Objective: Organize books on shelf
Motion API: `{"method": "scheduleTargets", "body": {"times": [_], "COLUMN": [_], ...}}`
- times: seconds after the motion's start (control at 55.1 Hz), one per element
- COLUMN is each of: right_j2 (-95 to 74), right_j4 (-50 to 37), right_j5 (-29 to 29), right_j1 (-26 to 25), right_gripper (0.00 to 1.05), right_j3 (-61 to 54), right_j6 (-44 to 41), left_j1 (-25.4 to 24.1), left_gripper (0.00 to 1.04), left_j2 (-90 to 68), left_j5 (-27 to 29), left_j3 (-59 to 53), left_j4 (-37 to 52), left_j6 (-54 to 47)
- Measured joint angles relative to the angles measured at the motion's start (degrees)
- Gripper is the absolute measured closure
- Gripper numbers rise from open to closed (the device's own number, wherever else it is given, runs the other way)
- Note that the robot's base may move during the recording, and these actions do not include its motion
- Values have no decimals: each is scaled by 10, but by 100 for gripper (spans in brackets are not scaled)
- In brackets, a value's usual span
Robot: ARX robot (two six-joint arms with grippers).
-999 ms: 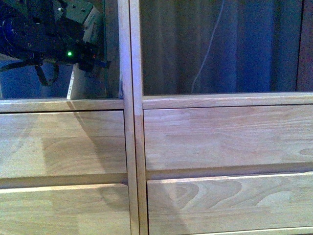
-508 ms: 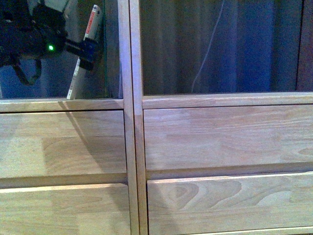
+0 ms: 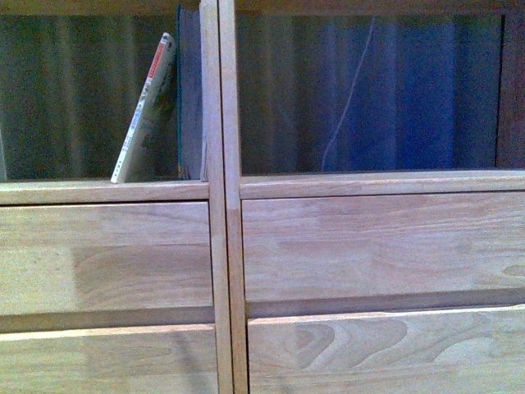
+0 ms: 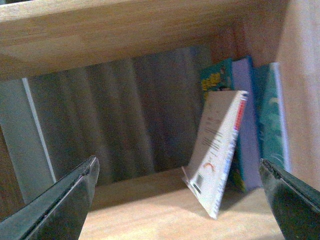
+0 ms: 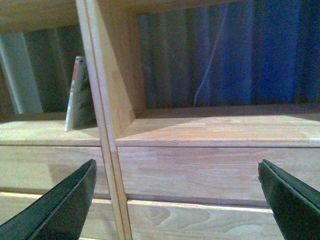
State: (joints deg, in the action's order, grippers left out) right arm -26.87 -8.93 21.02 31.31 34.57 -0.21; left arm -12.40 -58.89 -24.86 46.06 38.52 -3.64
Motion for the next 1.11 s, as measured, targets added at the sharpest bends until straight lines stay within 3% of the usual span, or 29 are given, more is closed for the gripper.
{"method": "scheduleTargets", "body": {"times": [0.218,0.345,0.399,0.49,0.636,0.744,0.781,0.89,1.071,1.108], "right_j2": [-1,4,9,12,37,71,83,110,149,156], "right_j4": [-21,-50,-57,-56,162,167,162,147,129,127], "right_j5": [19,43,50,57,29,-19,-34,-70,-115,-140], "right_j1": [-8,-9,-13,-17,-64,-112,-128,-165,-214,-231], "right_gripper": [7,7,7,7,29,47,54,71,100,102], "right_j3": [16,-7,-19,-25,-14,-70,-90,-131,-190,-202], "right_j6": [13,-21,-34,-45,-17,-8,-7,-6,-6,-5], "left_j1": [-112,-94,-71,-38,8,37,70,117,121,121], "left_gripper": [8,29,38,52,76,94,101,102,102,102], "left_j2": [221,369,413,440,471,490,496,511,527,530], "left_j5": [-190,7,53,95,139,174,218,240,247,247], "left_j3": [-181,-206,-230,-268,-312,-335,-343,-362,-387,-391], "left_j4": [-100,-366,-419,-428,-421,-414,-413,-409,-400,-400], "left_j6": [100,64,56,49,44,43,43,41,41,41]}}
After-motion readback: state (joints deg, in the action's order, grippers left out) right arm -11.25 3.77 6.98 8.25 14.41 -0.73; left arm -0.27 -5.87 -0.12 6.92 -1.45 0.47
